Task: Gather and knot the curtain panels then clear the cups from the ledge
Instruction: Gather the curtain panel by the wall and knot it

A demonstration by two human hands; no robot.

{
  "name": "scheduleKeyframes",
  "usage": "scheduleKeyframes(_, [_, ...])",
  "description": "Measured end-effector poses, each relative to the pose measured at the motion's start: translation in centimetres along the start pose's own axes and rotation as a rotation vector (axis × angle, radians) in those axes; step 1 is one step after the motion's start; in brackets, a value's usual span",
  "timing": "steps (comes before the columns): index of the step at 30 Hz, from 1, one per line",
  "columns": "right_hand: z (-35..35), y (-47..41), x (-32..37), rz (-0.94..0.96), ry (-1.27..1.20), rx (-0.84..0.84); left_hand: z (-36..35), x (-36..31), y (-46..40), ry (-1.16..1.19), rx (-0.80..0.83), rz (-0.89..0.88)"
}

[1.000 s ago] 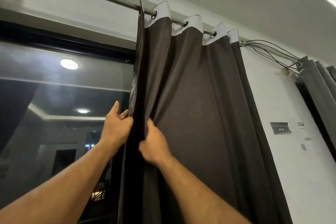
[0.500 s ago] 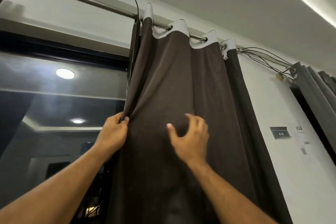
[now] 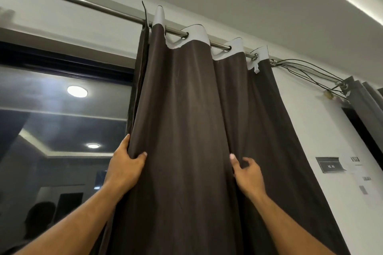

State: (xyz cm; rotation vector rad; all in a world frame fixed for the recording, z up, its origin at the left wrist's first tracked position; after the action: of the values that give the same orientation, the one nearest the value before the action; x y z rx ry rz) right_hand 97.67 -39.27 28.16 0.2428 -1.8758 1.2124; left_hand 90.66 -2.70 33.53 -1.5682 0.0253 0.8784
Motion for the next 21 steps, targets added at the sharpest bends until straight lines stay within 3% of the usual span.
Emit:
scheduleKeyframes(6, [-5.4, 1.1, 4.4, 0.245, 0.053, 0.251, -1.1, 0.1, -0.2, 0.054, -0.065, 0.001])
scheduleKeyframes(10, [-10.0, 4.0, 8.2, 0.425, 0.19, 0.264, -1.7, -0.4, -0.4, 0.115, -0.017, 0.007])
scheduleKeyframes(15, [-16.8, 10.5, 15.5, 0.663, 0.199, 0.493, -1.8, -2.9, -1.3, 0.252, 0.013, -0.061])
scheduleKeyframes(19, [-17.4, 13.1, 16.4, 0.692, 0.208, 0.75, -0.8, -3.2, -2.8, 0.198, -0.087, -0.016])
scheduleKeyframes(21, [-14.6, 12.1, 15.2, 0.718, 0.142, 0.704, -0.5, -2.9, -2.9, 0.127, -0.097, -0.009])
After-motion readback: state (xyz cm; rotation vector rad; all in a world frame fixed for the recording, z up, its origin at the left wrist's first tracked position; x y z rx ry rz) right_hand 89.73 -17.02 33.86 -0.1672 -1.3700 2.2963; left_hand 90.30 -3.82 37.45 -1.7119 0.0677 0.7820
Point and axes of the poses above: each hand's wrist, its own y-axis away from the middle knuckle, its own z-axis out of the back of the hand, x = y × z, the point moved 9 cm from there along -y, towards the middle knuckle, and after that the axes turned 2 degrees about -y, right-handed, at the moved point
